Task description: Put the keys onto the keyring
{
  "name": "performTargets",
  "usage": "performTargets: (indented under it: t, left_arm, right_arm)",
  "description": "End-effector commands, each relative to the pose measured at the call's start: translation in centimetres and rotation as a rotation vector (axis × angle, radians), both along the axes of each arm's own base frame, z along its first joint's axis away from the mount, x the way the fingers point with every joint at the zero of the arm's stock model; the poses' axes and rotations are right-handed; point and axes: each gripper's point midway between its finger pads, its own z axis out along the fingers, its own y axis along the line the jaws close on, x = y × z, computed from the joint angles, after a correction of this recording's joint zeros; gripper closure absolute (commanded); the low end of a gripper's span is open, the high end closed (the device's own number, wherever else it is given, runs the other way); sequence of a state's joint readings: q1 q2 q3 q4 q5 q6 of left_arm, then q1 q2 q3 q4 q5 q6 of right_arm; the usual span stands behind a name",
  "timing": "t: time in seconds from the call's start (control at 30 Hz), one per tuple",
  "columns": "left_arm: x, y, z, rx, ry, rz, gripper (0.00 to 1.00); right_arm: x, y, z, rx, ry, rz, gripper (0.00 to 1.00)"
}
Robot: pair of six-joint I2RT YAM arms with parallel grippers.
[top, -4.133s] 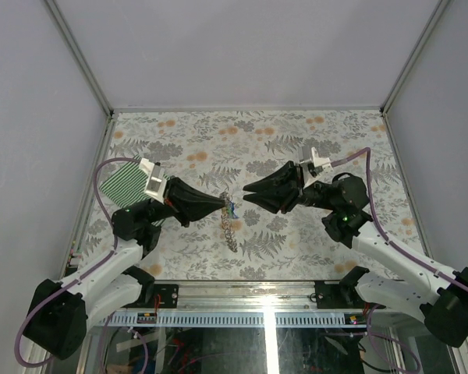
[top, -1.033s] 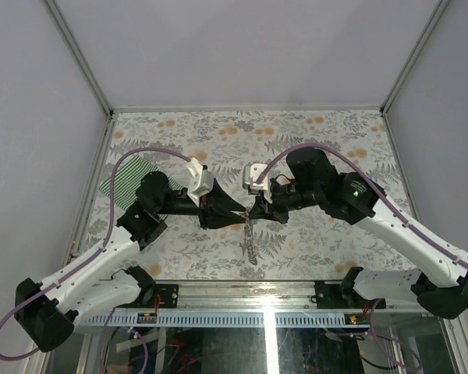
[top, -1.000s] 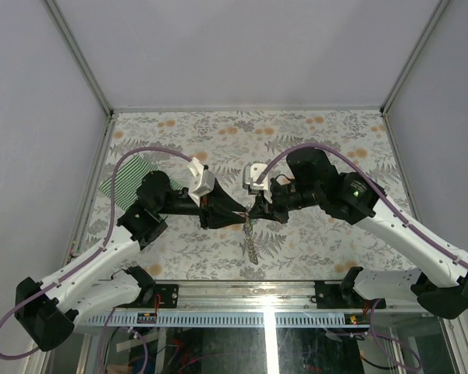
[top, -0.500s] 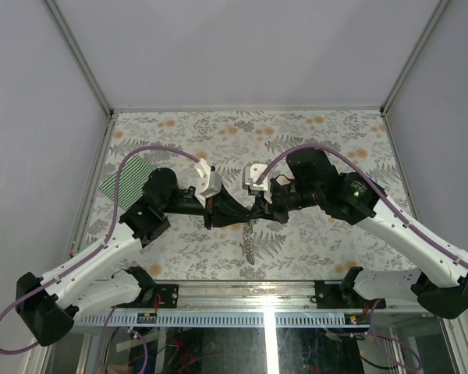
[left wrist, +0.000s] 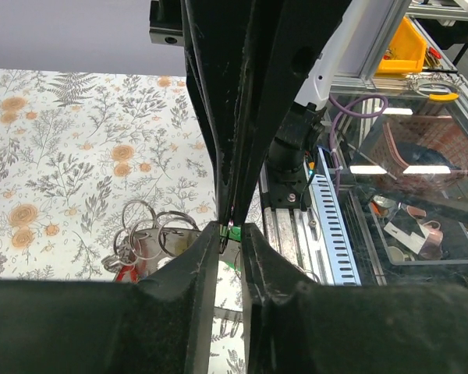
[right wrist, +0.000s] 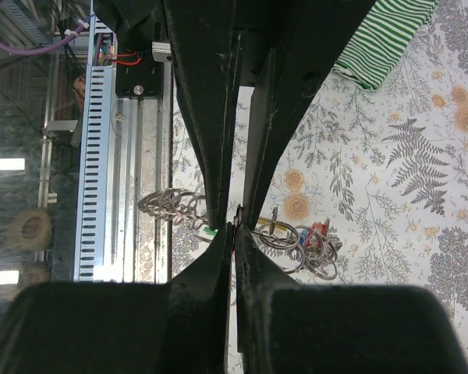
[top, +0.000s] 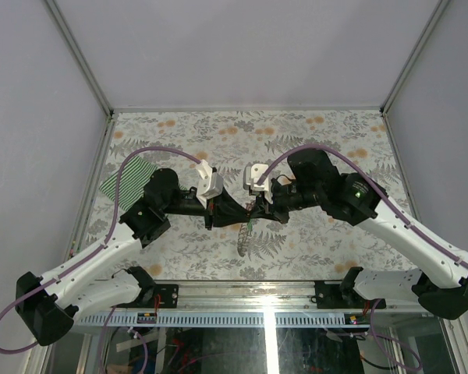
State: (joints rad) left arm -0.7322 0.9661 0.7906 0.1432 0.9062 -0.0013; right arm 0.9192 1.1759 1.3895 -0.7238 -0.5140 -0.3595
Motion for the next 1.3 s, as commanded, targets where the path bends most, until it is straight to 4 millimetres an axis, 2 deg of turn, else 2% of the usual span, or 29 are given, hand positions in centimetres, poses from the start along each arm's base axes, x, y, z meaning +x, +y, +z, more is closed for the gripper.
performTargets:
  t: [0.0, 0.13, 0.5, 0.6, 0.77, 0.93, 1.03, 1.27]
  left_arm:
    - [-0.1, 0.0, 1.3, -0.017, -0.034, -0.006, 0.88]
    - [-0.1, -0.1, 1.2, -0.016, -0.032, -0.009, 0.99]
    - [0.2, 0.0, 1.4, -0.023, -0.033, 0.021, 1.00]
    - [0.8, 0.0, 1.9, -0.048, -0.023, 0.071, 1.00]
    - [1.1, 0.6, 2.6, -0.114, -0.008, 0.136, 1.00]
    - [1.2, 1.1, 3.0, -0.169, 0.002, 0.178, 1.00]
    - [1.5, 1.4, 3.5, -0.200, 0.011, 0.207, 1.00]
    - [1.3, 2.4, 5.1, -0.337, 0.030, 0.255, 1.00]
  right_arm:
    - [0.0, 0.5, 3.6, 0.113, -0.089, 0.013, 1.00]
    - [-0.1, 0.5, 3.5, 0.113, -0.084, 0.017, 1.00]
    - [-0.4, 0.3, 4.8, 0.187, -0.103, 0.000, 1.00]
    - [-0.6, 0.2, 5.2, 0.246, -0.105, -0.019, 0.93]
    - [-1.2, -0.2, 7.7, 0.447, -0.044, -0.103, 0.72]
    - [-0.9, -1.0, 9.0, 0.618, 0.068, -0.239, 0.65]
    - [-0.1, -1.7, 8.8, 0.683, 0.149, -0.347, 0.65]
    - [1.3, -2.4, 6.2, 0.746, 0.360, -0.536, 0.64]
